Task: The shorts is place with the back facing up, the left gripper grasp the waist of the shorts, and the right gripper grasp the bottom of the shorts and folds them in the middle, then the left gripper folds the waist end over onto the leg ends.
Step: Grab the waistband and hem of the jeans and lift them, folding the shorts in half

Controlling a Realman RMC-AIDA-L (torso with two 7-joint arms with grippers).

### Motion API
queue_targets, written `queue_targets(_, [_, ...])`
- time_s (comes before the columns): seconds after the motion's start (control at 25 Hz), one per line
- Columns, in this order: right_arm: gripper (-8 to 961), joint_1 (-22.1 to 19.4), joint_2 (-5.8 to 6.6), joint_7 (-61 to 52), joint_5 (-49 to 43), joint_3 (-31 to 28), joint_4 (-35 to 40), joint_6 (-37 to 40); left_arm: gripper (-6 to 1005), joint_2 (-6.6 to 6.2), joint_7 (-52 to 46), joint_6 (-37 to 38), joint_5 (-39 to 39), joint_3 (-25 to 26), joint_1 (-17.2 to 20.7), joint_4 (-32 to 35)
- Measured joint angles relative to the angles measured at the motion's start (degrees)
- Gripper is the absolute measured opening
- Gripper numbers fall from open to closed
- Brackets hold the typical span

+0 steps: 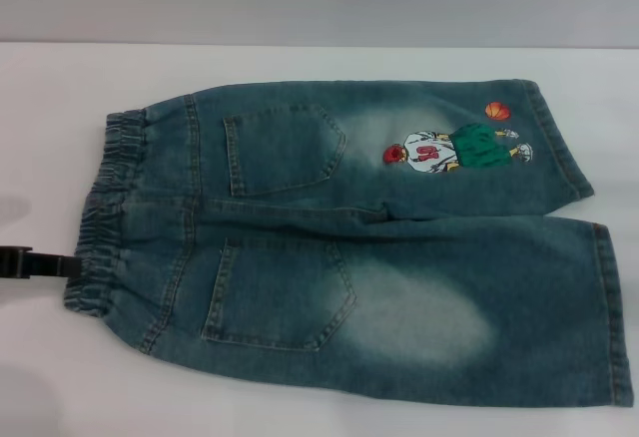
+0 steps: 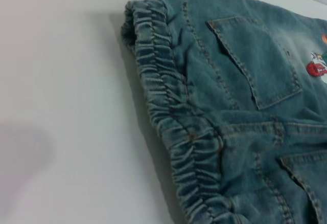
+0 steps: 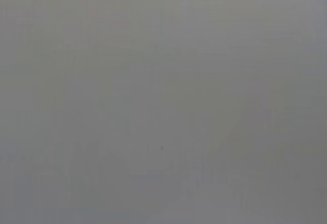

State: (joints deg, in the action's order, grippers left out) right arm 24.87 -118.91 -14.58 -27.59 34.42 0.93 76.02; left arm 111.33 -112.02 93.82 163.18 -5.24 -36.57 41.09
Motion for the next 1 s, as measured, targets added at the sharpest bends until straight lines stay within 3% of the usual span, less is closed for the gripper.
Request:
queue_targets(0.24, [702,0.0,0.00,0.0,0.0,-0.1,0.1,0.0,333,0.30,-0.4,0.3,-0.1,-3.0,0.3,0.2])
queue_targets(0.32, [702,0.0,0.00,0.0,0.0,-0.1,0.1,0.0,165,0.31,-0.8,0.3,-0.2,-2.9,0.3,0.8])
queue_targets(0.56, [701,0.0,0.00,0.0,0.1,-0.1,0.1,0.0,-2,-0.95,-2.6,1.2,-2.8,-2.7,1.1,1.8])
queue_targets(0.84, [702,0.0,0.00,0.0,0.1,-0.1,0.0,0.0,165,-1.54,-2.7,1.7,-7.4,-2.8,2.8,2.8])
queue_targets(1.0, [702,0.0,0.00,0.0,0.1,-0.1,0.0,0.0,316,-3.03,-4.4,1.8,-8.5,-2.7,3.4,1.5])
